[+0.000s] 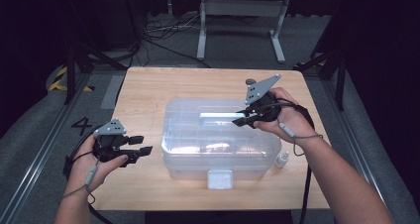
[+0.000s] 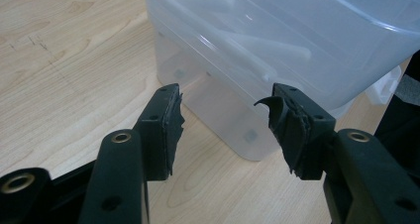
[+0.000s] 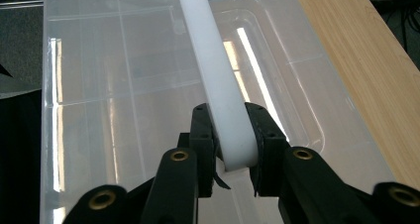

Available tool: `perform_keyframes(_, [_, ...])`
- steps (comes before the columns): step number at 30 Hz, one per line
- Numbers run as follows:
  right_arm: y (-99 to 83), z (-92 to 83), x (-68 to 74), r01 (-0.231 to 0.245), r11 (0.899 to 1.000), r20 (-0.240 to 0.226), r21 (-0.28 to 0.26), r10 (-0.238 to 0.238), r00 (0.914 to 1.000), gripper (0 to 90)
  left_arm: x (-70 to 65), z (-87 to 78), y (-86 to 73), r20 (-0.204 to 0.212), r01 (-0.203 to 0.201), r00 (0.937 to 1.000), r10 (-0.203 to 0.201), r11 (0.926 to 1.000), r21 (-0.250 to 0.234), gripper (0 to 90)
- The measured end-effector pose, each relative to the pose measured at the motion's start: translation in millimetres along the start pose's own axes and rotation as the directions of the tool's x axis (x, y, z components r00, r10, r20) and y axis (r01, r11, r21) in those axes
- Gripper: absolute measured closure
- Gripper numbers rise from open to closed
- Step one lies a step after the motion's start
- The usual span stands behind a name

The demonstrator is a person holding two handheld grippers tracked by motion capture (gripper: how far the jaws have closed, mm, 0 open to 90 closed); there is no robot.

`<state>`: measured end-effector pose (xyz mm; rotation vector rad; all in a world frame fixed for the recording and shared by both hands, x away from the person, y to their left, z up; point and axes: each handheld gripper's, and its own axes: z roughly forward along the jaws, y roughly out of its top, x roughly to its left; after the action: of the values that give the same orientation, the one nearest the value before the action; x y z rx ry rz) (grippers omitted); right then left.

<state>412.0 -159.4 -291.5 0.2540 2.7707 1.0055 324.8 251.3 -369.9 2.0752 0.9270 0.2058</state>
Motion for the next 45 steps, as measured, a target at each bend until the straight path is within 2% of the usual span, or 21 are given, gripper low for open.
perform_keyframes(6, [3.6, -0.7, -1.8, -0.003, 1.000, -0.009, 0.022, 0.003, 1.0000, 76.6, -2.3, -1.5, 0.9, 0.004, -0.001, 1.0000, 0.001, 1.0000, -0.006, 47.2])
perform_keyframes(13, [7.0, -4.7, -8.3, -0.016, 1.000, 0.001, 0.005, 0.016, 0.9999, 76.1, -2.3, -2.0, 1.2, 0.010, -0.010, 0.9999, 0.011, 0.9999, -0.008, 47.1])
perform_keyframes(20, [13.8, -8.3, -15.6, -0.028, 0.999, 0.003, 0.022, 0.028, 0.9996, 75.6, -2.8, -3.9, 1.6, 0.008, -0.012, 0.9999, 0.012, 0.9998, -0.014, 47.1])
perform_keyframes(34, [21.3, -14.0, -35.5, -0.079, 0.997, 0.003, -0.013, 0.079, 0.9969, 74.2, -5.0, -5.1, 2.7, 0.012, -0.016, 0.9998, 0.016, 0.9997, -0.019, 47.2])
perform_keyframes(45, [27.6, -15.9, -49.4, -0.105, 0.994, 0.026, -0.025, 0.106, 0.9940, 73.2, -6.7, -3.5, 3.9, 0.014, -0.022, 0.9996, 0.023, 0.9996, -0.020, 47.3])
